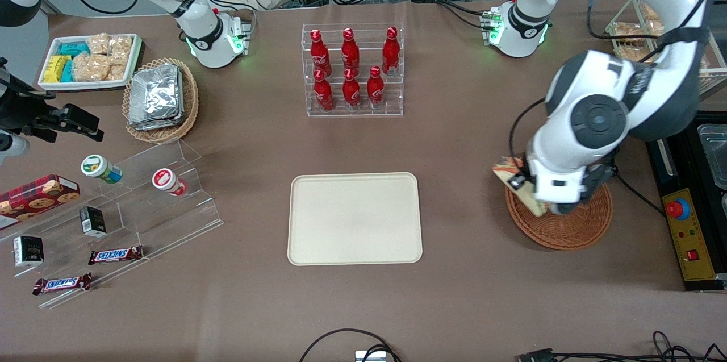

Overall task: Place sandwich from basket to tray
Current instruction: 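Lift the sandwich and carry it with the left gripper over the tray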

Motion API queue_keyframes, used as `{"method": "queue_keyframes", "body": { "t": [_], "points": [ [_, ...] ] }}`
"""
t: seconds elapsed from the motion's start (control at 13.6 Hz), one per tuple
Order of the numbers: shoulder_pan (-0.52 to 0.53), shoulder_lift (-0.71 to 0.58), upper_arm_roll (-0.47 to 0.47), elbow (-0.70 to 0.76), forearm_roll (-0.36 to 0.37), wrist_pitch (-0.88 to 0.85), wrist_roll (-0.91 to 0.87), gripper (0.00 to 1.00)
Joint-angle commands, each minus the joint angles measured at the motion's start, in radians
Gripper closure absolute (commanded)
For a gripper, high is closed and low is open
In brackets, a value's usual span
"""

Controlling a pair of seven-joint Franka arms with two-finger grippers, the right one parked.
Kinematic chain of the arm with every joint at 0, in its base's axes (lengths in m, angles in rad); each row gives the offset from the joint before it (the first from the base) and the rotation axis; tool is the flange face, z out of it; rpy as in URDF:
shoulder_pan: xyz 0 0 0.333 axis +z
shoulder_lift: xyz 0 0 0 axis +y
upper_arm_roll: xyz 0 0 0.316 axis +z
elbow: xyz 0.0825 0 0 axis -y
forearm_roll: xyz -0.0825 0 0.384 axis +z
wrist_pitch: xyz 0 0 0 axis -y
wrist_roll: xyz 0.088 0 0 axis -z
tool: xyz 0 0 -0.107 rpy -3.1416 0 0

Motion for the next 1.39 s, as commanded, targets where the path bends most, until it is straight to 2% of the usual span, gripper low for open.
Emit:
{"method": "queue_keyframes", "body": {
  "t": [0.0,0.15,0.44,0.66,0.88,1.1,1.32],
  "points": [
    [-0.121,0.200,-0.006,0.162,0.006,-0.006,0.052,1.00],
    [-0.197,0.297,-0.003,0.211,0.017,0.060,0.067,1.00],
    [-0.331,0.361,0.005,0.216,0.161,0.158,0.109,1.00],
    [-0.403,0.400,0.006,0.205,0.178,0.208,0.100,1.00],
    [-0.409,0.426,0.014,0.207,0.254,0.226,0.130,1.00],
    [-0.408,0.432,0.016,0.211,0.262,0.226,0.251,1.00],
    [-0.409,0.437,0.045,0.210,0.259,0.296,0.255,0.99]
  ]
}}
